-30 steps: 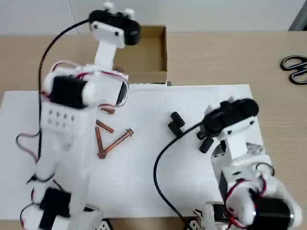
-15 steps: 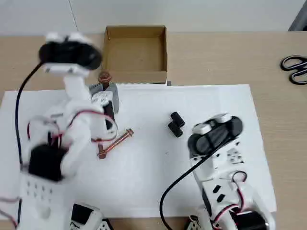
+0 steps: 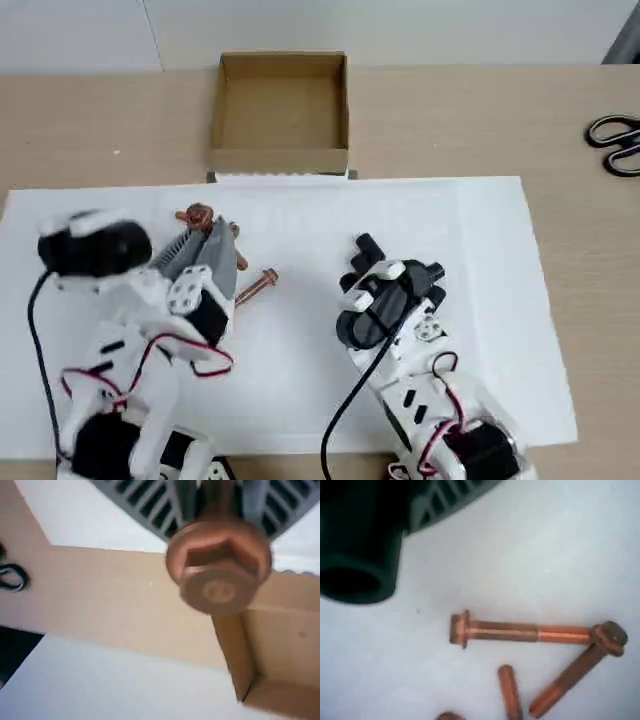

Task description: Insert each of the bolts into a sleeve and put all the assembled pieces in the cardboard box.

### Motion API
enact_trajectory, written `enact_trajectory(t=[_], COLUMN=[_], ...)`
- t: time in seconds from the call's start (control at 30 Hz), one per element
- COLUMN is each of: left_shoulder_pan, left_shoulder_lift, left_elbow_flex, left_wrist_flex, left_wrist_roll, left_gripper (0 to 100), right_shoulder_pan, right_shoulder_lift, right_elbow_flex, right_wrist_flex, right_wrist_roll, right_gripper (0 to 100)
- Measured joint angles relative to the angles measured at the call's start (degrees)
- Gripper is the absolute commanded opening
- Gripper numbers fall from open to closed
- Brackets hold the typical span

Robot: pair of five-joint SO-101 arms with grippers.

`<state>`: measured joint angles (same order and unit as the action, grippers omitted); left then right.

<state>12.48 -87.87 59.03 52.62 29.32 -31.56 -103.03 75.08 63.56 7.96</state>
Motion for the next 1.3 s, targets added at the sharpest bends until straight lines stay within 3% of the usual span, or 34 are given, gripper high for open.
enact_trajectory(t=[0.23,0.37,0.6,0.87,1.3], left_shoulder_pan=[0.35,3.87,9.23,12.84,12.66], left_shoulder_lift=[-10.11,-13.98,-15.38,-15.38,-15.38], left_elbow_flex=[7.03,10.46,15.21,17.23,19.25], left_wrist_flex=[-0.35,-1.67,-6.68,-7.38,-7.47], left_wrist_roll=[4.22,7.82,9.14,9.14,7.91], left_gripper=[0,0,0,0,0], right_shoulder_pan=[-4.92,-7.30,-12.04,-12.40,-12.31], right_shoulder_lift=[0.00,0.09,0.09,0.09,0.09], right_elbow_flex=[6.77,8.70,9.41,9.41,7.30], right_wrist_flex=[-4.31,-9.93,-10.99,-10.99,-10.99], right_wrist_roll=[0.00,0.00,0.00,0.00,0.00], right_gripper=[0.3,0.3,0.3,0.3,0.3])
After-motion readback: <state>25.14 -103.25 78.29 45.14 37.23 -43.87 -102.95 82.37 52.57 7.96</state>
